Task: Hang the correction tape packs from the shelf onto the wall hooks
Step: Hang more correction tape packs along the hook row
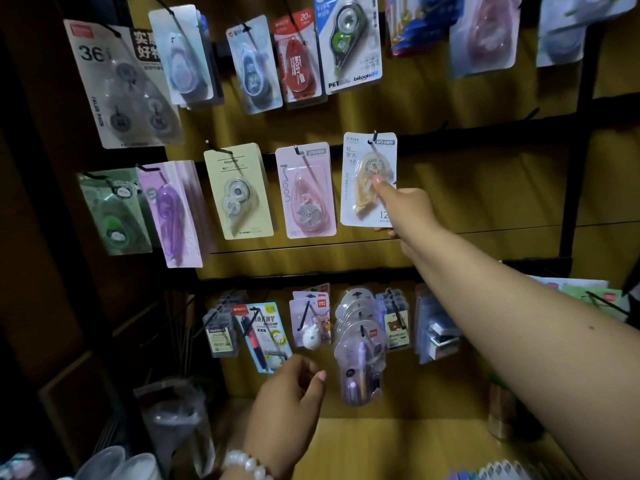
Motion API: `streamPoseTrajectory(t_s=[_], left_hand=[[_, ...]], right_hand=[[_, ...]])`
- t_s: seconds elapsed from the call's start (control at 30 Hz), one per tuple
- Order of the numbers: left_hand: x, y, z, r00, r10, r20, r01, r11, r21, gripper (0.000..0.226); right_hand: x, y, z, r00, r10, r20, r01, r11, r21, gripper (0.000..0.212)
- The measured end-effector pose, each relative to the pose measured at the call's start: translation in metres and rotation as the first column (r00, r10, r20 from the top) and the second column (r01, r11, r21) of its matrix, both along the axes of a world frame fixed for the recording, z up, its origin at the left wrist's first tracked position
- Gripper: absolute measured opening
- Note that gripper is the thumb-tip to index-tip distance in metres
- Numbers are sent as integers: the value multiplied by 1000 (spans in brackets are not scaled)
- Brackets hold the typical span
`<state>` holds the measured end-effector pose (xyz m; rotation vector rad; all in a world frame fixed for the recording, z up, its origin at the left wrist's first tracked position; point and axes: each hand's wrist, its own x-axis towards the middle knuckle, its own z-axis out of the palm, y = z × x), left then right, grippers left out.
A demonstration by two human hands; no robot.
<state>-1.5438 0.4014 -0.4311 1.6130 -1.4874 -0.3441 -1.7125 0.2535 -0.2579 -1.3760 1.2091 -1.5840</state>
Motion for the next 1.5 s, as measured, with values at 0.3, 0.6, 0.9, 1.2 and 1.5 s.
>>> streamPoseTrajectory(t_s=[0.3,0.6,0.9,1.2,1.5], left_hand=[[-6,6,-18,992,2,123,-6,999,39,13],[-31,-6,-69,958,-148,245,66,947,314,18],[-62,-44,-129,921,-310,234,142,830,540,31],[-93,-70,-197,909,-382,168,175,714,678,29],[-96,-79,-256,902,-412,129,165,604,779,23]], right_hand=[[-17,52,-83,990,6,-143,0,999,44,39],[-50,84,-215,884,50,-465,43,982,186,50],[-117,65,-316,803,147,-577,189,856,481,49],[-160,42,-411,764,272,-585,285,671,684,42],[-147,38,-470,652,414,-636,348,581,736,44]])
